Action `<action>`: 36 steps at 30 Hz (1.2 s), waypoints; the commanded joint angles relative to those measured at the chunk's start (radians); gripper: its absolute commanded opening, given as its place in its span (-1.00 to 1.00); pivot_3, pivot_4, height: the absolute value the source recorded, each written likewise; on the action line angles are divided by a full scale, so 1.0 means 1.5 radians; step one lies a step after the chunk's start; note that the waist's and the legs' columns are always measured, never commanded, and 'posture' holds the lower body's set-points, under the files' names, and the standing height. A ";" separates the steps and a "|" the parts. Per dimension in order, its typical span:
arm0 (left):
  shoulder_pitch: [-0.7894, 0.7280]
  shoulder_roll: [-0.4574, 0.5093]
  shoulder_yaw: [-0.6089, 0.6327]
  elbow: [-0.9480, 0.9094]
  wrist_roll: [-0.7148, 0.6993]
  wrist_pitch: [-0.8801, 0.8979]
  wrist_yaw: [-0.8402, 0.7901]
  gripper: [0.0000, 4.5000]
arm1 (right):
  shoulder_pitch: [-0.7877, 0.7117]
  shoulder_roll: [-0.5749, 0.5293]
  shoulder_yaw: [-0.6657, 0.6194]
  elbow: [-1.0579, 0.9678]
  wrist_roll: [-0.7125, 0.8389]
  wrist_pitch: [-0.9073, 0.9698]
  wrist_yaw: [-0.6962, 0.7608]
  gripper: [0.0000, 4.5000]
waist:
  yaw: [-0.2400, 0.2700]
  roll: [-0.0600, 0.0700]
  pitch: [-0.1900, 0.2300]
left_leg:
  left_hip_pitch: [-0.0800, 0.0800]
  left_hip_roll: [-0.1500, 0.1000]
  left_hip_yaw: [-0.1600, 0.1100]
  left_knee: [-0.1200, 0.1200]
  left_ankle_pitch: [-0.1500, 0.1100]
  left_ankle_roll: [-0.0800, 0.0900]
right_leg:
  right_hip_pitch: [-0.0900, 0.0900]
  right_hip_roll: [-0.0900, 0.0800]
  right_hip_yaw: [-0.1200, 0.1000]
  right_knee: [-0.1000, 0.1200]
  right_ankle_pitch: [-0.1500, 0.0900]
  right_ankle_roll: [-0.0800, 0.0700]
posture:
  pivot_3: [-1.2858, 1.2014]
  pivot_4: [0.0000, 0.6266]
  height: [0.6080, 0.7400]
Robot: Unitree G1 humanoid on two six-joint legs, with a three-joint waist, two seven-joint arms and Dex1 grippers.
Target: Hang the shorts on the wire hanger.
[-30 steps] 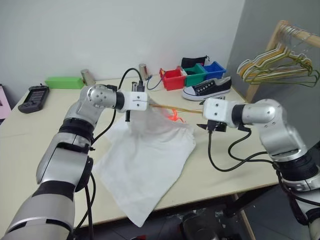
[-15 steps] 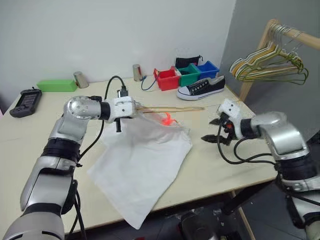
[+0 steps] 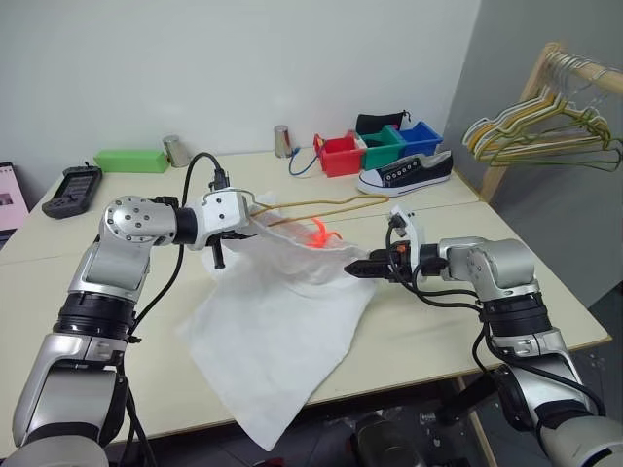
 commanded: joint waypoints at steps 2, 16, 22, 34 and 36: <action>-0.001 0.019 0.029 -0.032 -0.017 0.007 0.010 -1.00 | -0.023 0.008 -0.024 0.009 0.027 -0.016 -0.022 0.32 | 0.003 0.000 0.000 | 0.000 0.000 0.000 0.000 0.000 0.000 | 0.000 0.000 0.000 0.000 0.000 0.000 | -0.17 -0.92 1.00; -0.009 0.025 0.026 -0.023 -0.016 0.007 0.005 -1.00 | -0.017 -0.030 -0.005 0.004 0.027 -0.072 -0.038 -0.99 | 0.005 0.000 0.000 | 0.000 0.000 0.000 0.000 0.000 0.000 | 0.000 0.000 0.000 -0.001 0.000 0.000 | -0.18 -0.93 1.00; 0.009 0.054 0.017 -0.025 -0.020 0.024 -0.043 -1.00 | 0.008 -0.100 0.042 -0.068 0.005 -0.135 -0.020 -0.99 | 0.003 0.000 0.000 | -0.001 0.000 0.000 -0.001 0.000 0.000 | 0.000 0.000 0.000 -0.002 0.000 0.000 | -0.18 -0.91 1.00; 0.016 0.083 -0.027 0.031 0.036 -0.034 -0.070 -1.00 | 0.014 -0.190 0.109 -0.144 -0.052 -0.228 -0.016 -0.99 | 0.001 0.000 0.000 | -0.001 0.001 0.001 -0.002 0.000 0.000 | 0.000 0.000 0.000 -0.005 0.000 0.000 | -0.20 -0.93 1.00; 0.014 0.082 -0.031 0.036 0.041 -0.038 -0.068 -1.00 | 0.015 -0.197 0.114 -0.157 -0.054 -0.233 -0.012 -0.99 | 0.001 0.000 0.000 | -0.001 0.001 0.001 -0.002 0.000 0.000 | 0.000 0.000 0.000 -0.005 0.000 0.000 | -0.20 -0.94 1.00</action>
